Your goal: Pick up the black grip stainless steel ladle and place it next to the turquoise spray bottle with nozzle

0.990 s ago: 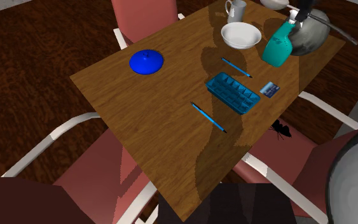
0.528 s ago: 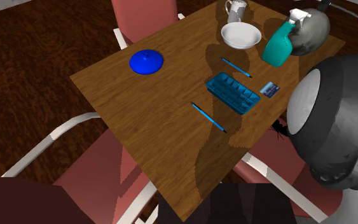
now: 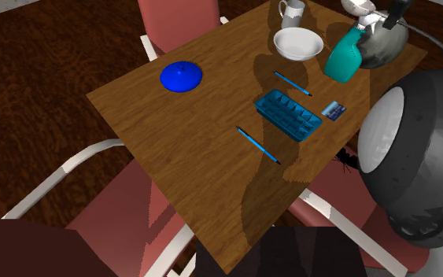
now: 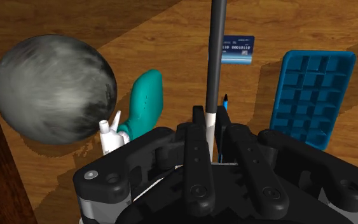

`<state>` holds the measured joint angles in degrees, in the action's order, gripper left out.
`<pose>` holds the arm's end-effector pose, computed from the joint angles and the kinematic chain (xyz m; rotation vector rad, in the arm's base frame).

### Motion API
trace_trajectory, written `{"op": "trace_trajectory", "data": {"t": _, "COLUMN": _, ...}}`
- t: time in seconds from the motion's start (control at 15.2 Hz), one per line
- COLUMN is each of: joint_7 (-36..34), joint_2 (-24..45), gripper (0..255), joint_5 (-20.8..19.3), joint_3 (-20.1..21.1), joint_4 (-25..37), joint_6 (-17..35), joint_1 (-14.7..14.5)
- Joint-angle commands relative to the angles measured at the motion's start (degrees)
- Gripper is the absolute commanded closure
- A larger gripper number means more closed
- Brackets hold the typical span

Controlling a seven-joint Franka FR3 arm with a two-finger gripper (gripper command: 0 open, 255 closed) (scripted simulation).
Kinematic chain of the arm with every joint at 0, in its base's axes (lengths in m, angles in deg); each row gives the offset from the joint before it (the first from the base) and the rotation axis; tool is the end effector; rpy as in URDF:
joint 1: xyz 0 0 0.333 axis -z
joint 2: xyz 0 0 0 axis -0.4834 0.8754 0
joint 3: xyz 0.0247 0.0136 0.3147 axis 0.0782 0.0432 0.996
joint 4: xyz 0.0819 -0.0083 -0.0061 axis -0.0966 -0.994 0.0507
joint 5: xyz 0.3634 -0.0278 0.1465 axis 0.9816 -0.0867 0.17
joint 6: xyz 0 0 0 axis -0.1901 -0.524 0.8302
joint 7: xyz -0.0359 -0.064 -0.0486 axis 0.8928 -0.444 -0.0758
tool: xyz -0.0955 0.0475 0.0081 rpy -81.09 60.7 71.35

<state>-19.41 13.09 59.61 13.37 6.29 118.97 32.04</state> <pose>0.6132 -0.2197 0.6166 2.8305 1.1144 0.1007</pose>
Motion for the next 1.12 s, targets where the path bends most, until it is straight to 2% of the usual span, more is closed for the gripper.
{"op": "trace_trajectory", "data": {"t": 0.0, "joint_7": 0.0, "joint_2": -0.8, "gripper": 255, "joint_5": -0.3, "joint_3": 0.0, "joint_4": -2.7, "joint_6": 2.0, "joint_1": -0.3}}
{"op": "trace_trajectory", "data": {"t": 1.06, "joint_7": -0.4, "joint_2": -3.0, "gripper": 255, "joint_5": -1.1, "joint_3": 0.2, "joint_4": -18.1, "joint_6": 15.3, "joint_1": -1.6}}
